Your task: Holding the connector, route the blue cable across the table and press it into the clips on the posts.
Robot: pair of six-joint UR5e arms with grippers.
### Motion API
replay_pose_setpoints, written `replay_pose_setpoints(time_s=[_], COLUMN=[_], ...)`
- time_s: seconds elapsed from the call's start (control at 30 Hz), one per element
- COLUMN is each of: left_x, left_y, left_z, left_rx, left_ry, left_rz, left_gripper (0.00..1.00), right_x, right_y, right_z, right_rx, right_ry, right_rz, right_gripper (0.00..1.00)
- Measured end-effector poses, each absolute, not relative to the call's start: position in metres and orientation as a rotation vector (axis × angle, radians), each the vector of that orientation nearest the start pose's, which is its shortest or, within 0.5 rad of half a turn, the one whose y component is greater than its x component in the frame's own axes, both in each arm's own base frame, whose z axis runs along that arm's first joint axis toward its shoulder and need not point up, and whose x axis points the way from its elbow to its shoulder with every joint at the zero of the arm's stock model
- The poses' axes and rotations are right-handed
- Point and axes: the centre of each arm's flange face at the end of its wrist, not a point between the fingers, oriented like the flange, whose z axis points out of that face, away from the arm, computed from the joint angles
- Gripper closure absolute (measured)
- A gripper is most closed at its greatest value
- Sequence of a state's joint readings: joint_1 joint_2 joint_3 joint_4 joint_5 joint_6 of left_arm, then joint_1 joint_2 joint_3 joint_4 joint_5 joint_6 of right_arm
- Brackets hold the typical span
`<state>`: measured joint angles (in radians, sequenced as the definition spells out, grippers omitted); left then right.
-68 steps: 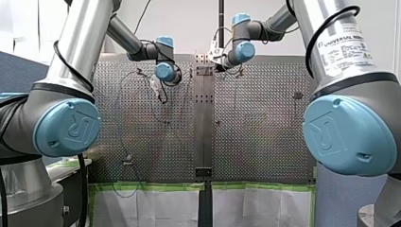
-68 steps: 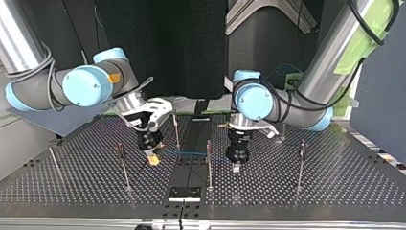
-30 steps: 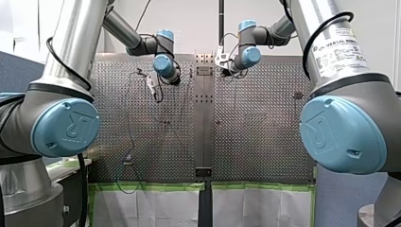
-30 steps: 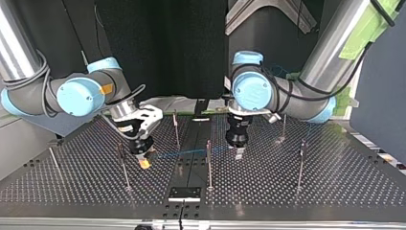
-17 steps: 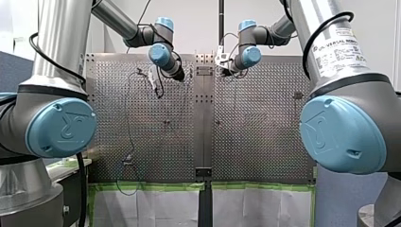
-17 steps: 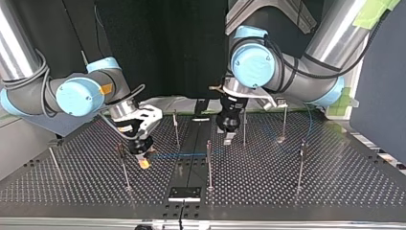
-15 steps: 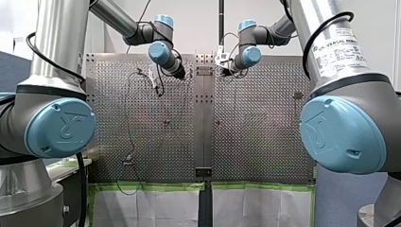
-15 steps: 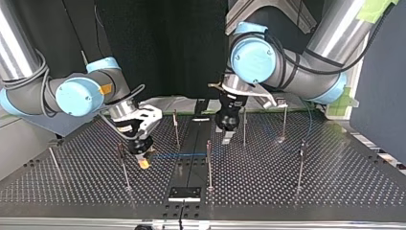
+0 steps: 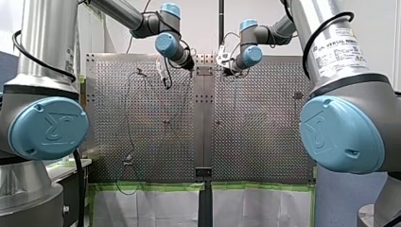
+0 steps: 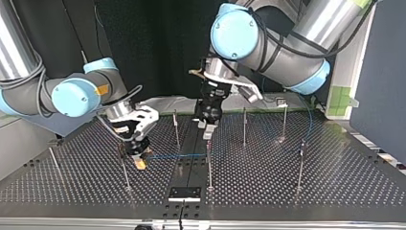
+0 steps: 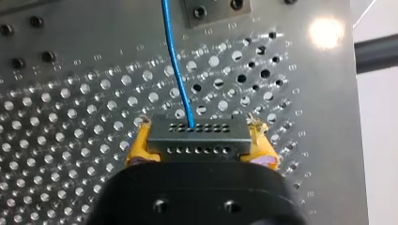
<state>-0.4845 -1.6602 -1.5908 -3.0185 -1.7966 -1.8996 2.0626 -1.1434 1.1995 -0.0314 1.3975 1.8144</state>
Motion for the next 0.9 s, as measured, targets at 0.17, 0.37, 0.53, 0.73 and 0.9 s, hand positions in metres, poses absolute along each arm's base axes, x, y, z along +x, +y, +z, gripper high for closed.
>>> replay_pose_setpoints(time_s=[0.17,0.37,0.53,0.73,0.9], left_x=[0.411,0.407,0.407,0.421,0.441], left_y=[-0.366,-0.397,-0.411,-0.420,-0.425], left_z=[0.451,0.450,0.457,0.450,0.447], left_rx=[-0.055,-0.020,-0.020,-0.015,-0.047], left_ry=[1.554,1.565,1.554,1.579,1.567], left_rz=[-0.469,-0.473,-0.476,-0.411,-0.365], left_gripper=[0.00,0.00,0.00,0.00,0.00], right_x=[0.443,0.440,0.439,0.439,0.439], right_y=[-0.516,-0.518,-0.518,-0.519,-0.519], right_z=[0.425,0.425,0.425,0.424,0.424], right_rx=[-2.214,-2.215,-2.215,-2.216,-2.215], right_ry=[1.455,1.465,1.467,1.469,1.470], right_rz=[-2.439,-2.437,-2.437,-2.435,-2.436], right_gripper=[1.00,1.00,1.00,1.00,1.00])
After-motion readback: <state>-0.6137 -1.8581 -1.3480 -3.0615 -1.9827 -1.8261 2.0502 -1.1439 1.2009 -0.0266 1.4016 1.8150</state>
